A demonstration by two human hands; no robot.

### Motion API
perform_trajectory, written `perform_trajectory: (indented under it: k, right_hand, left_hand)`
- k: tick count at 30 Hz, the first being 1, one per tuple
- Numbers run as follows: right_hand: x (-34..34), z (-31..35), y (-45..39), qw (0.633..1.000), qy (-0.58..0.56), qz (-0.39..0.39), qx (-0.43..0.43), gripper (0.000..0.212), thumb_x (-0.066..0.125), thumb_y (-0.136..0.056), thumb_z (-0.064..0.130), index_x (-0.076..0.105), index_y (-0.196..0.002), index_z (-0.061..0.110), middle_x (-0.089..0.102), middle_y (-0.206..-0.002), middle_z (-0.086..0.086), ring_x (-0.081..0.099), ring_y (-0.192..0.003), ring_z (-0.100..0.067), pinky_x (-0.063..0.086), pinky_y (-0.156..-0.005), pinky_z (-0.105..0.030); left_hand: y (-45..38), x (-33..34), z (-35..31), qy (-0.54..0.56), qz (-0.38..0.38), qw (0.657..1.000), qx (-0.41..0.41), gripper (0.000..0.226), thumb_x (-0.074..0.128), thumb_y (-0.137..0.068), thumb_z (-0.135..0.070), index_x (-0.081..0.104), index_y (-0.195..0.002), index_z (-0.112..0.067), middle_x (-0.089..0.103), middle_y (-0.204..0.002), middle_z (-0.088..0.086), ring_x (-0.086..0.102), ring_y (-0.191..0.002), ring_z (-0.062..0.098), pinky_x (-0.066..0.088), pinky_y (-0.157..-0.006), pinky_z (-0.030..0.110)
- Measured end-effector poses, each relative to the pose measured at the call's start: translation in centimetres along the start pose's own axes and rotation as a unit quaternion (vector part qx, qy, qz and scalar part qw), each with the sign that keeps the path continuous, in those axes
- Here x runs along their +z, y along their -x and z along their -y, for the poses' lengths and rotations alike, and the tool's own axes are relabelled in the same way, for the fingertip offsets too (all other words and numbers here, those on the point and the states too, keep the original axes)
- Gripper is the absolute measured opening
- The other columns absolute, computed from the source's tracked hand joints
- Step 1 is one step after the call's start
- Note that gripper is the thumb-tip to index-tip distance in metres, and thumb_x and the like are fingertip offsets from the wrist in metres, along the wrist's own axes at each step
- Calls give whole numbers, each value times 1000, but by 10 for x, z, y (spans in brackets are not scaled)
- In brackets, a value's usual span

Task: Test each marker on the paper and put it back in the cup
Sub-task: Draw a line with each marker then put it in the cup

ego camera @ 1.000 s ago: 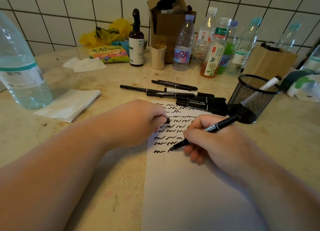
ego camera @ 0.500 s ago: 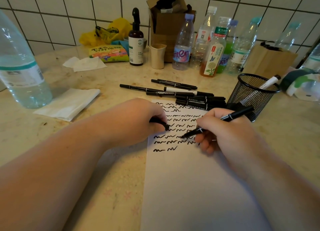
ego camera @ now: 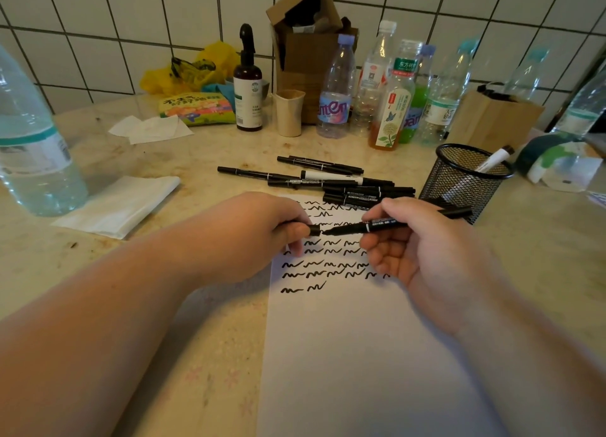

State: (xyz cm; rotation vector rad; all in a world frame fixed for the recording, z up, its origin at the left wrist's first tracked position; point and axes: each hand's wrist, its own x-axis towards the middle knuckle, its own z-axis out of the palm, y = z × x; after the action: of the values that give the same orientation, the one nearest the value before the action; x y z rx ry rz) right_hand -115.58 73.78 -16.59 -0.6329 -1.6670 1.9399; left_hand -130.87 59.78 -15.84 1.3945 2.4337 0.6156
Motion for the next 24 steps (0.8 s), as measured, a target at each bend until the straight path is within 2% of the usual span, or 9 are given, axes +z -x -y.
perform_trajectory:
  k: [9,15,18,21,24]
  right_hand:
    - [0,1,0,1000,-14,-4,-13,18,53,-96,6,65,-82,4,66,-60,-15,58,-48,-19,44,-49,-30]
    - [1,-3,-1,1000,8,6,-23,17,61,-93,7,68,-78,10,66,-62,-12,57,-50,-17,44,-50,-28]
    - [-1,-3,-2,999,10,21,-25,18,70,-87,9,72,-71,17,62,-61,-6,54,-51,-14,43,-48,-24]
    - [-3,-1,-1,999,-19,32,-9,11,75,-77,16,74,-67,19,62,-61,-5,54,-51,-13,44,-47,-22]
    - [-2,-1,-1,999,-22,36,-11,7,75,-71,21,76,-64,20,64,-61,-6,57,-51,-13,47,-48,-21]
  left_hand:
    - [1,1,1,-1,11,1000,13,20,44,-102,-37,64,-100,-42,70,-89,-25,61,-85,-6,48,-82,22]
    - [2,-1,0,-1,19,999,29,17,45,-100,-44,61,-103,-47,70,-81,-29,59,-80,-8,45,-73,19]
    - [2,-2,-2,-4,13,999,31,13,48,-98,-47,60,-99,-48,68,-79,-27,60,-75,-2,46,-70,21]
    - [1,-2,-3,-18,10,999,36,12,52,-95,-48,62,-98,-43,64,-85,-34,60,-75,3,50,-70,26]
    - [3,-2,-5,-22,-3,998,56,16,51,-96,-45,65,-93,-37,64,-87,-33,57,-76,-2,41,-61,20]
